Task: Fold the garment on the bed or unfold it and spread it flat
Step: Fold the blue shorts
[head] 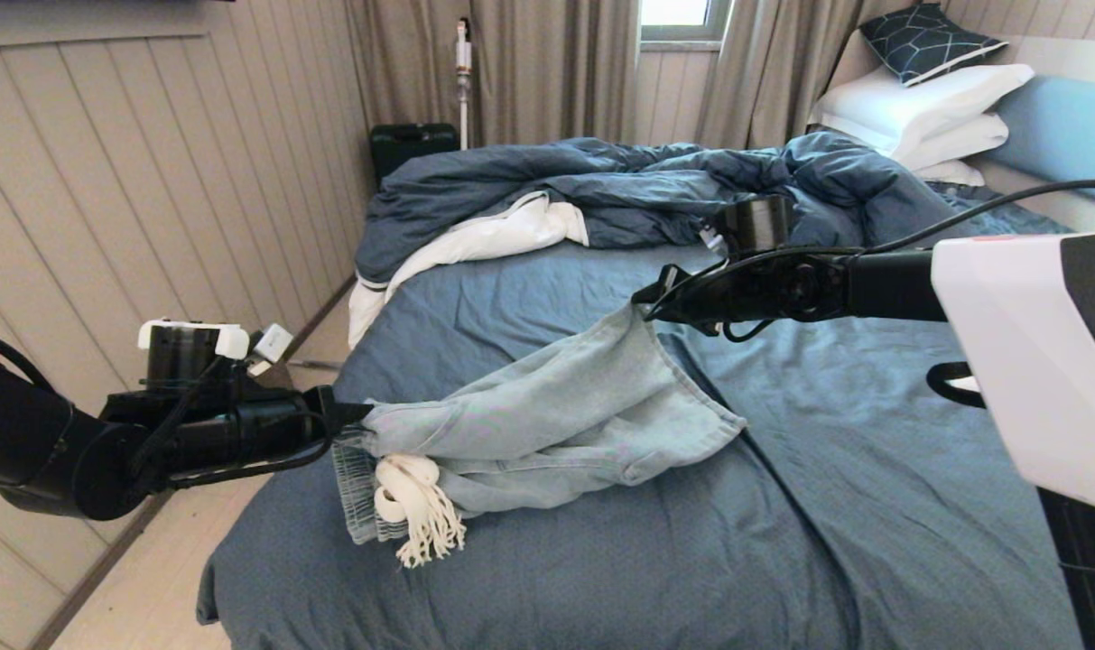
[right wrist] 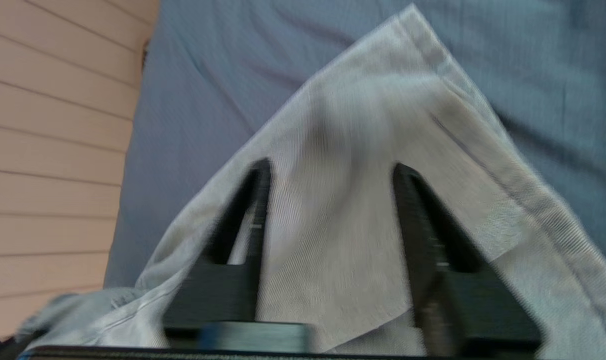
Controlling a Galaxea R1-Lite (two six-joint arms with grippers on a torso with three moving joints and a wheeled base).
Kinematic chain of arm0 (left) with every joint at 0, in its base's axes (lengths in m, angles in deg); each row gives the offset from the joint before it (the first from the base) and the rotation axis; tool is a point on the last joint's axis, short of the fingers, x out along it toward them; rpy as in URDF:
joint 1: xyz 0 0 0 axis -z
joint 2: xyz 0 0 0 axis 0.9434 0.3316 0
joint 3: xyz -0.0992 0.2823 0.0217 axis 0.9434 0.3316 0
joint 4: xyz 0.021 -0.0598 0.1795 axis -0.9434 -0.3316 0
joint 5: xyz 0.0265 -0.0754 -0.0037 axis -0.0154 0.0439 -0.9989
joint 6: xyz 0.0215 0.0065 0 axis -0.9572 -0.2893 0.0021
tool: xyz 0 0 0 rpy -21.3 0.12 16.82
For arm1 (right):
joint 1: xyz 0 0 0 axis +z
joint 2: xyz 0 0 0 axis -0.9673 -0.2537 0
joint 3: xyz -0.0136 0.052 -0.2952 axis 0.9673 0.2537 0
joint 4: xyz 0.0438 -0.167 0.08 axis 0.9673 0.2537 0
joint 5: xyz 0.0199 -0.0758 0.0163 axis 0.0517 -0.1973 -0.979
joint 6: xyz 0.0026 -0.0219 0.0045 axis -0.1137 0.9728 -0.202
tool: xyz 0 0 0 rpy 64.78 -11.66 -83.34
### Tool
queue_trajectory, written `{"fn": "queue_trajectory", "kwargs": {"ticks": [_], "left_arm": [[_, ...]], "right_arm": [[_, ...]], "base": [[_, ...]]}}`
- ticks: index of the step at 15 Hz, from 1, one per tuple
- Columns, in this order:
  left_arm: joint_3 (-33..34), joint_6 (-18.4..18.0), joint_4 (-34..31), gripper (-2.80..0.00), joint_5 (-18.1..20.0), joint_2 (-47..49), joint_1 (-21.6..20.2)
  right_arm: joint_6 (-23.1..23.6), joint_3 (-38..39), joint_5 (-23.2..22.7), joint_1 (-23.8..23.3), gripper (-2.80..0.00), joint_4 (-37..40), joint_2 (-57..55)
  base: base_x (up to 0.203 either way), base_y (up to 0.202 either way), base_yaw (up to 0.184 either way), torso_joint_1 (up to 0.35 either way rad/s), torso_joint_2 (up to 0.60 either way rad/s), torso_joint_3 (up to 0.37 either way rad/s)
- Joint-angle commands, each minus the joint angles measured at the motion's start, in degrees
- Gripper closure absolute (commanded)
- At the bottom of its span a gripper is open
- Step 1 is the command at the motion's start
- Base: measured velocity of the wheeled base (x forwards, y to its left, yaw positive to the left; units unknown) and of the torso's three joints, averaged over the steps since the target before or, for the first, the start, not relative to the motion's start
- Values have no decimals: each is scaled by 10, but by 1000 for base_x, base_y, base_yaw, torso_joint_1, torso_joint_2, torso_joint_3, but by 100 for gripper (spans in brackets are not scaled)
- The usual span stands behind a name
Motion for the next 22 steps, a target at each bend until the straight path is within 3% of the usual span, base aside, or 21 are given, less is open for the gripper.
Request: {"fn": "queue_trajectory", "kwargs": {"ticks": [1,5,8,10,11,12,17,22], "left_arm": [[3,0,3,-280,2,-5,5],[6,1,18,-280,-4,-8,3],[4,1,29,-280,-37,-9,2],[4,1,48,-280,-81,-10,2],[4,1,49,-280,-82,-10,2],[3,0,62,-280,-109,-14,-2],[13,-4,66,-280,-112,-6,12],[14,-3,68,-280,-121,-18,-1]], "right_arm": [[-1,0,-2,-2,-280,-3,-1],[-3,1,-1,-5,-280,0,12],[-8,4,0,-5,-280,10,26],[-8,16,0,-5,-280,23,42],[-8,16,0,-5,-280,23,42],[-8,24,0,-5,-280,23,52],[-8,40,0,-6,-280,23,55],[-8,43,0,-7,-280,22,62]], "base": [[0,0,0,0,0,0],[0,0,0,0,0,0],[0,0,0,0,0,0],[0,0,0,0,0,0],[0,0,0,0,0,0],[0,0,0,0,0,0],[0,0,0,0,0,0],[0,0,0,0,0,0]]}}
